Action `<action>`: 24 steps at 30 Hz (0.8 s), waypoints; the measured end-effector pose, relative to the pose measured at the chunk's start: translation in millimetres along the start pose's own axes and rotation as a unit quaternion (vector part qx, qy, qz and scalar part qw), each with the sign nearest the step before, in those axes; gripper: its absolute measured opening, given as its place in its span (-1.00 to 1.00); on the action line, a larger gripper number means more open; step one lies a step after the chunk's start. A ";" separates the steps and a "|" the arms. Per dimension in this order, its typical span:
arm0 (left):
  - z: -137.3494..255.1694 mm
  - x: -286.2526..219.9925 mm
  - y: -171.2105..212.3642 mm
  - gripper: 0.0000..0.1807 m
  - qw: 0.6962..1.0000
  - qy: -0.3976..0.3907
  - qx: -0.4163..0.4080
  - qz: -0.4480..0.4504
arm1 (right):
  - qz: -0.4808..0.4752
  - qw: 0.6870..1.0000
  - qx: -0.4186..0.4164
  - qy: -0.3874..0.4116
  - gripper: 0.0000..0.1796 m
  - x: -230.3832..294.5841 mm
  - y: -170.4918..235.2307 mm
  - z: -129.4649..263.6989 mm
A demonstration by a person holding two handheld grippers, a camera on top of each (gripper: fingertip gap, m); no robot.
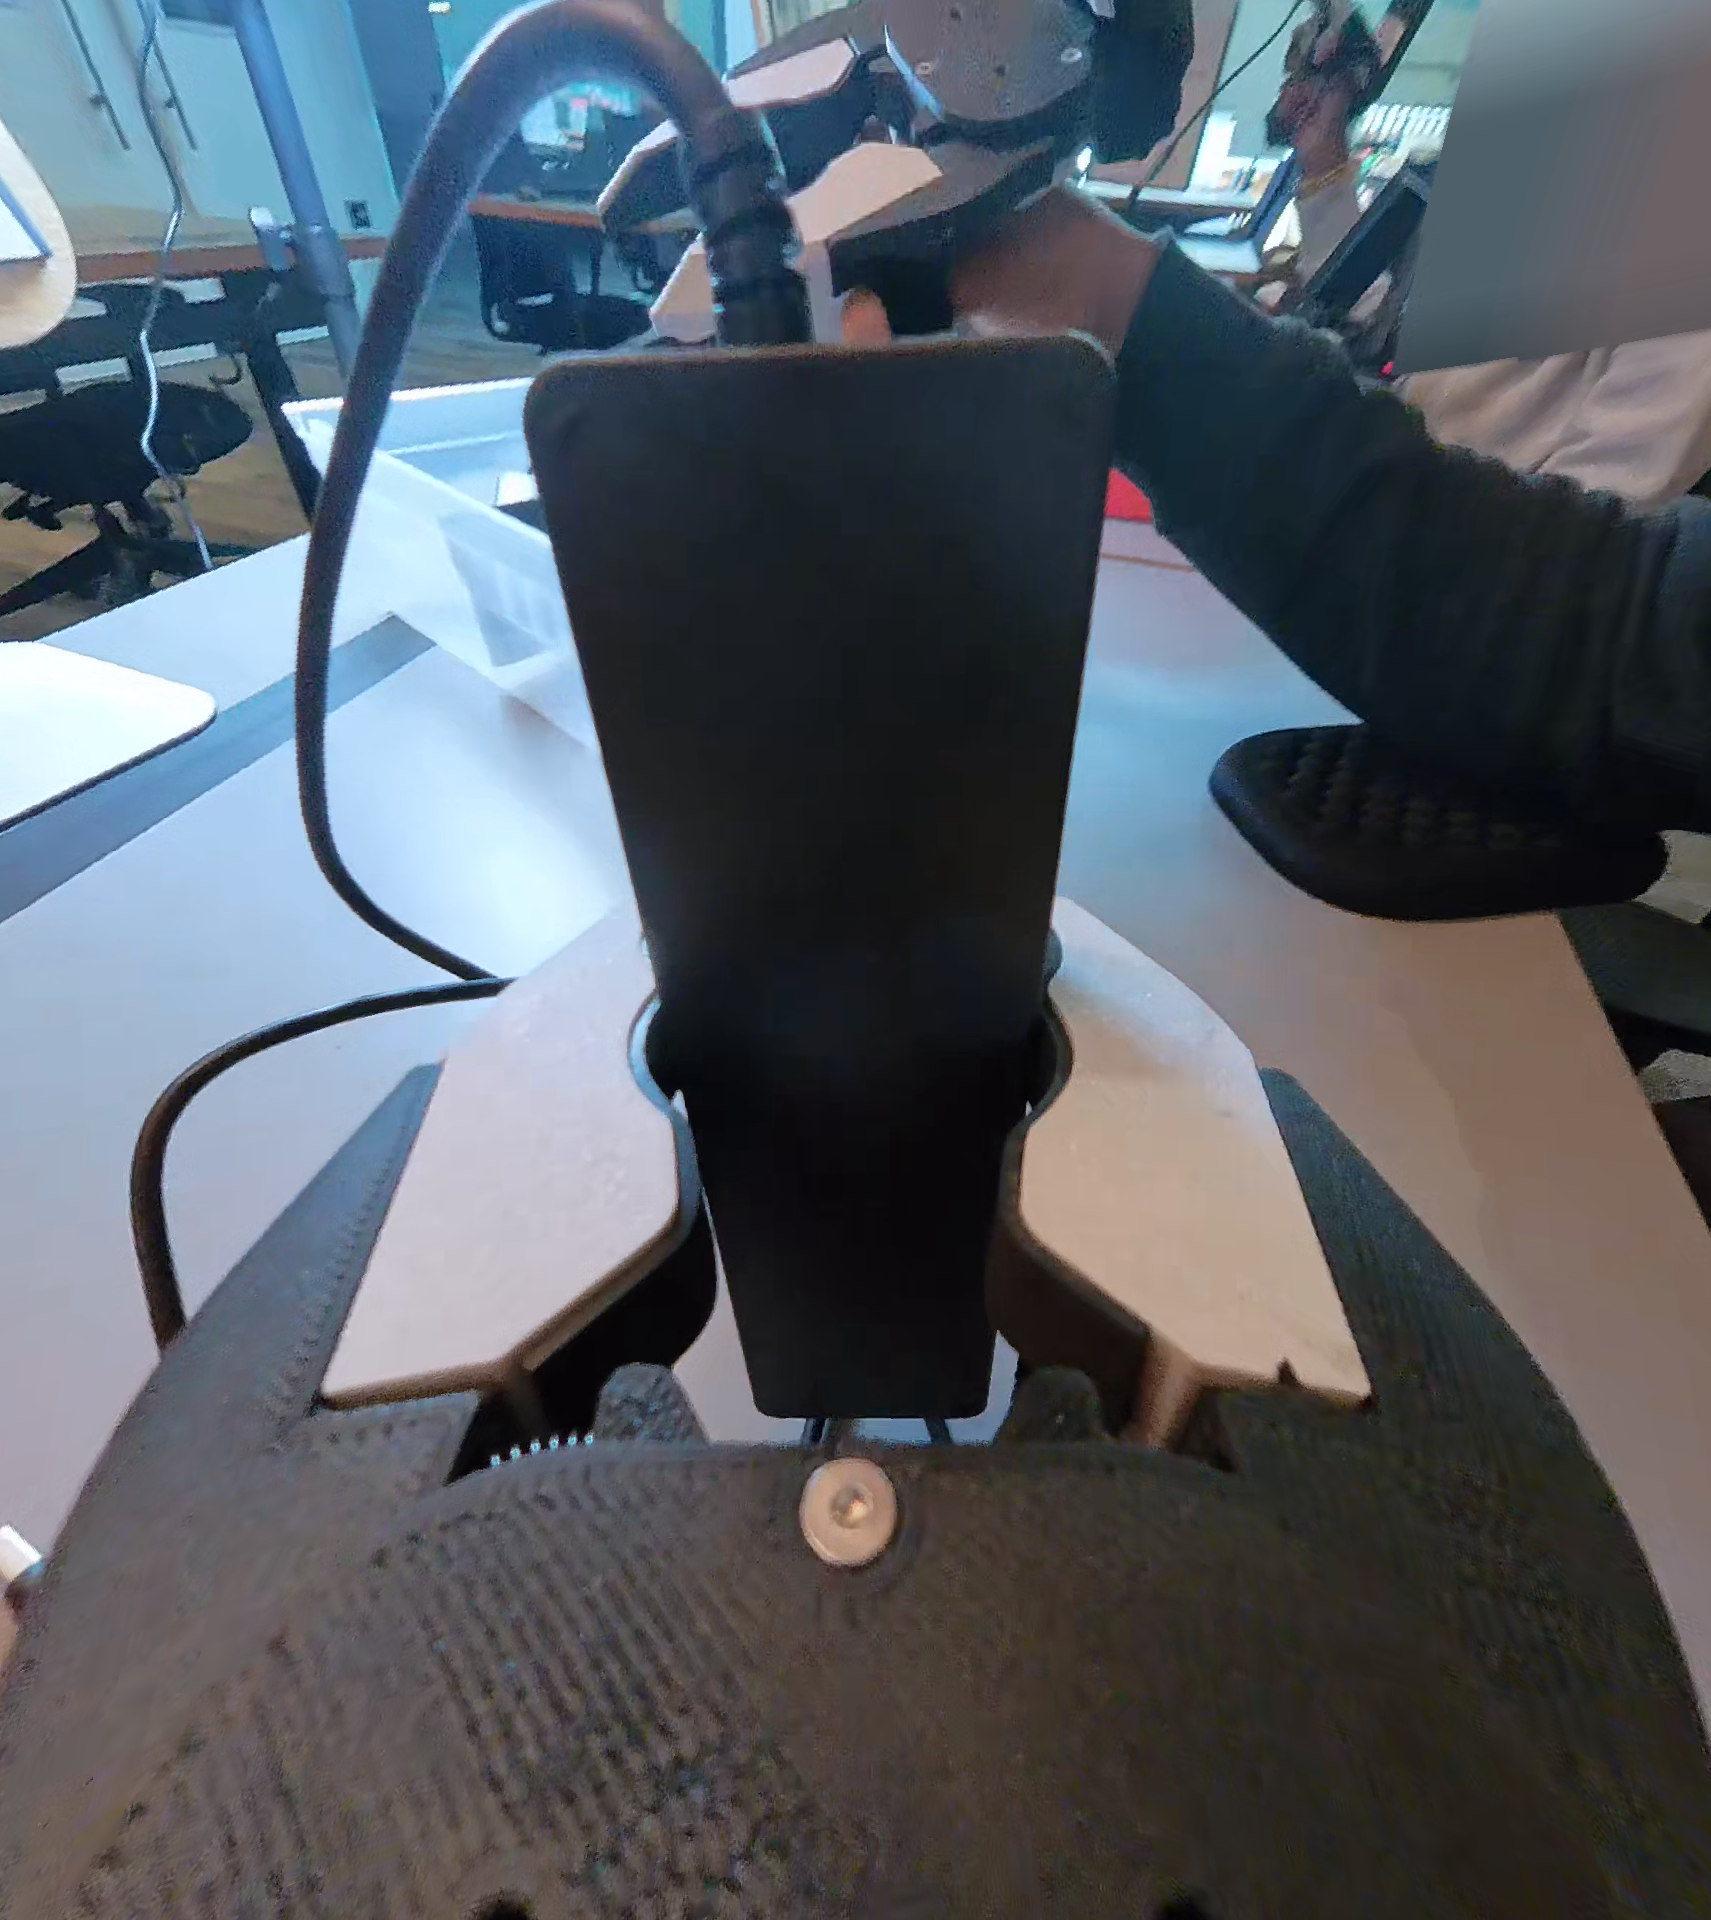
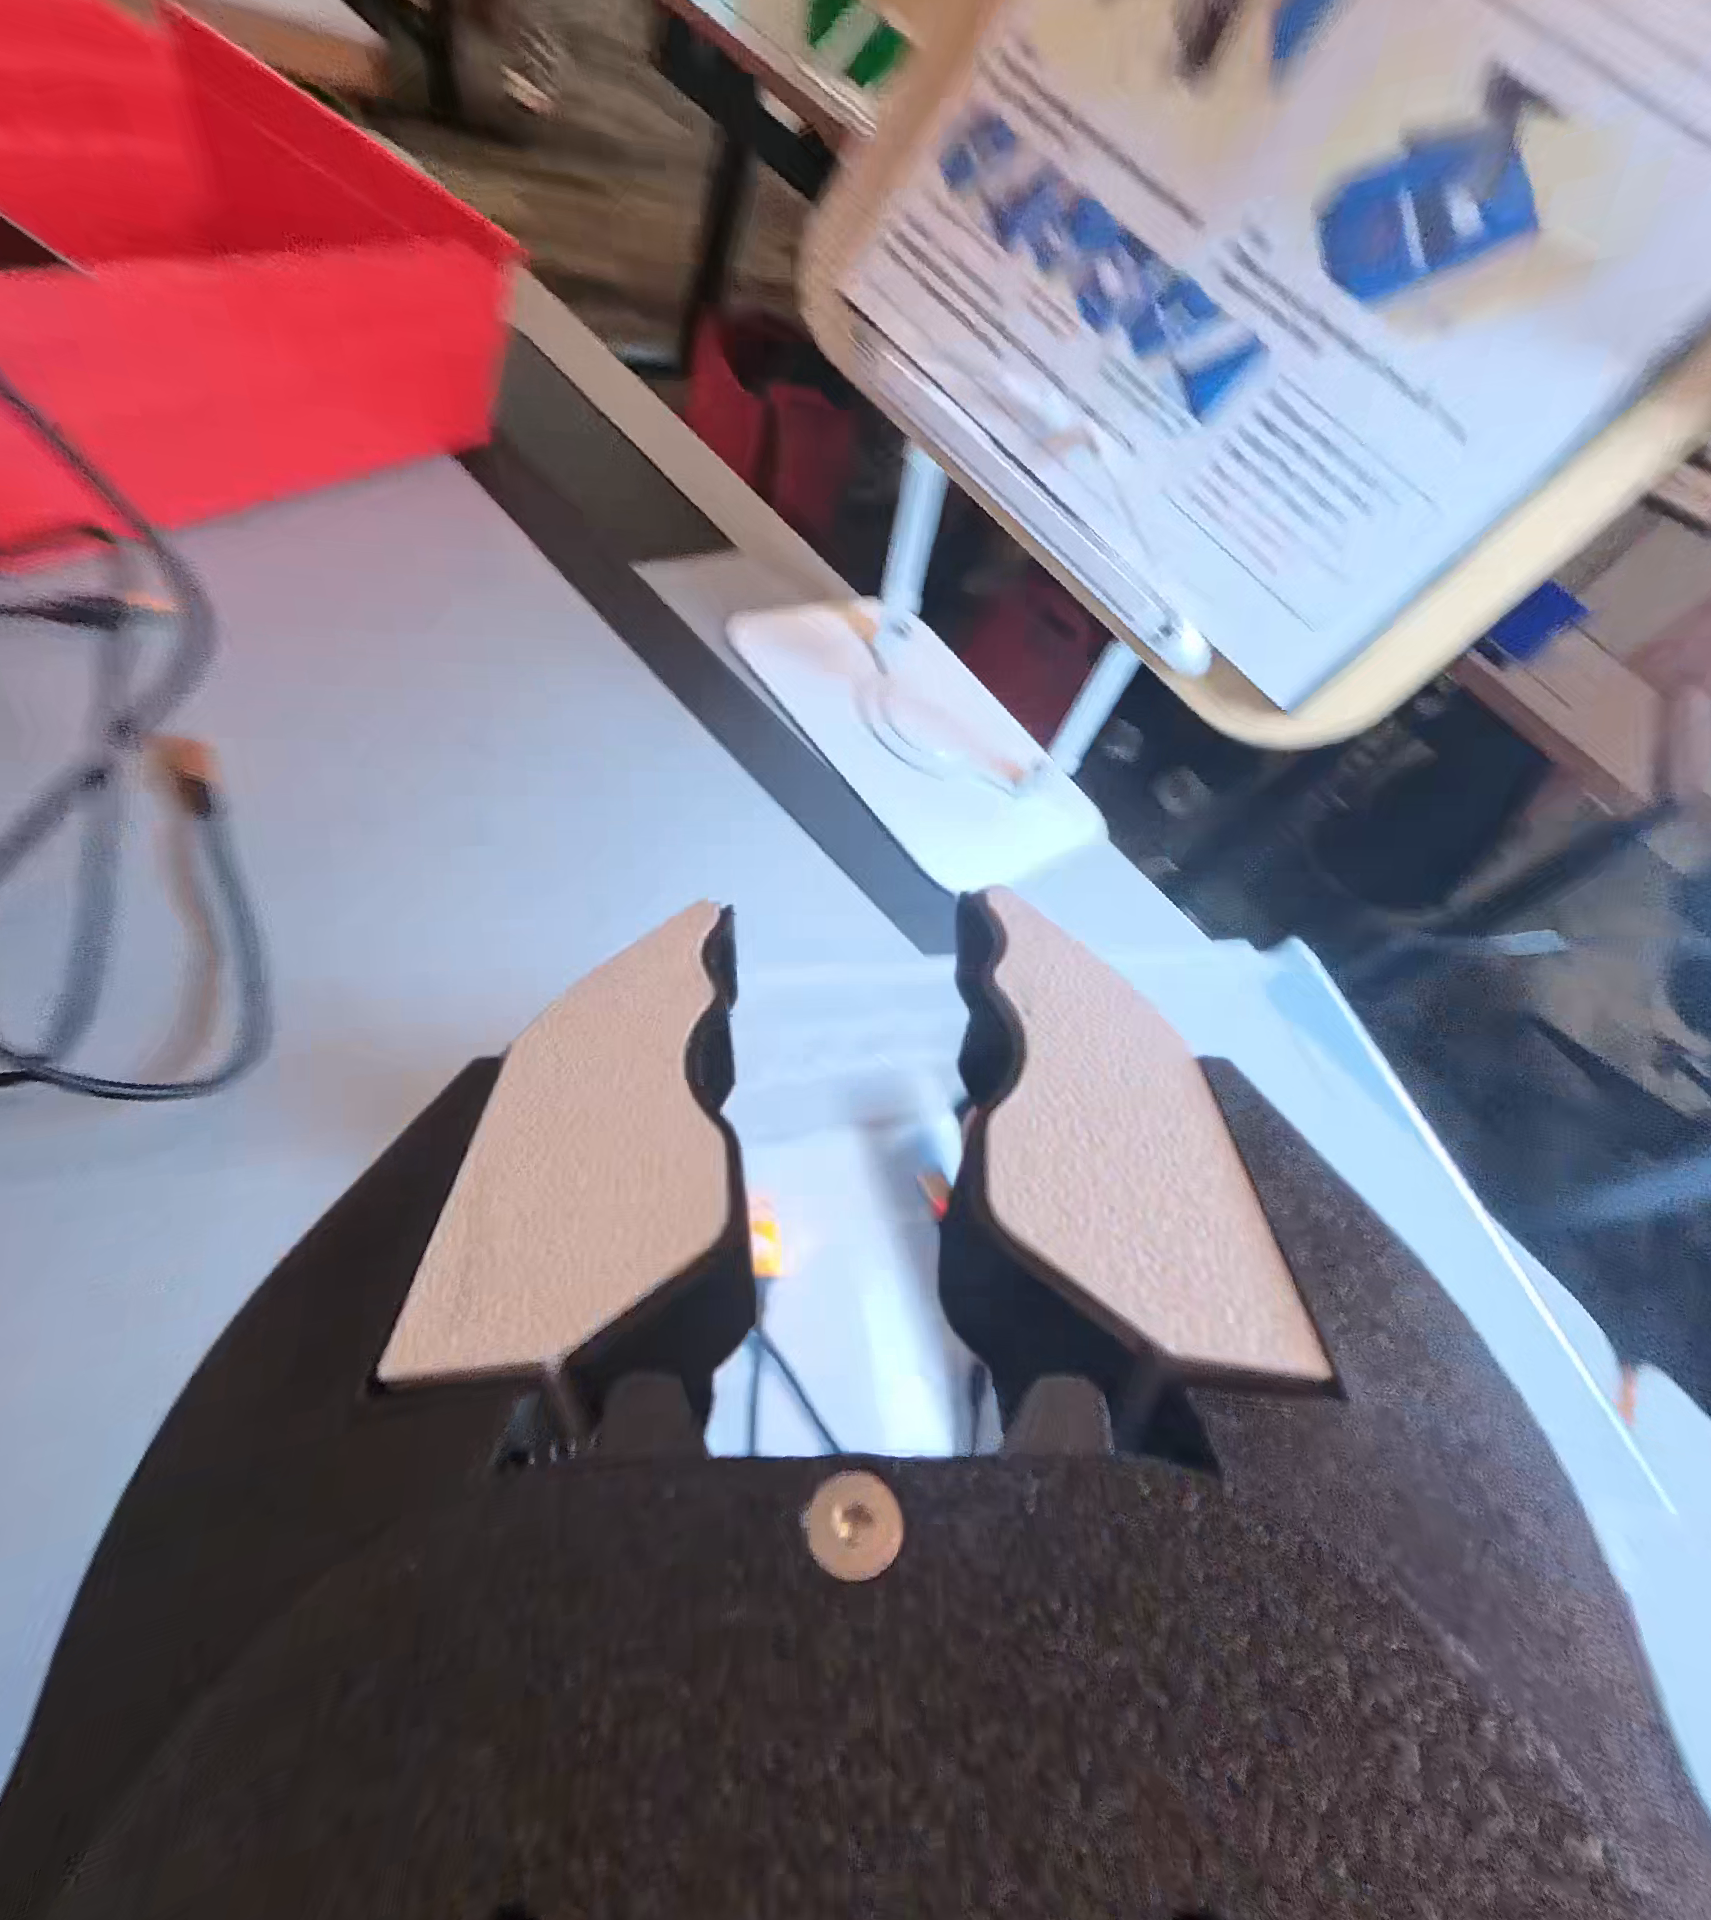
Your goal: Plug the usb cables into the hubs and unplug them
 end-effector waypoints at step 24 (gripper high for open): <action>-2.8 -26.4 -5.1 -0.22 0.987 0.020 0.044 -0.155 | 0.176 0.929 -0.036 -0.324 -0.82 229.5 -38.5 9.4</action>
Point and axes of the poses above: each gripper's, where its closed fingertips meet, z back along the fingers, y out of its underside, x = y × z across the jaws, the point moved 6 cm from there along z, back along the fingers, and after that the axes turned 11 degrees about y, right-handed, at the moved point
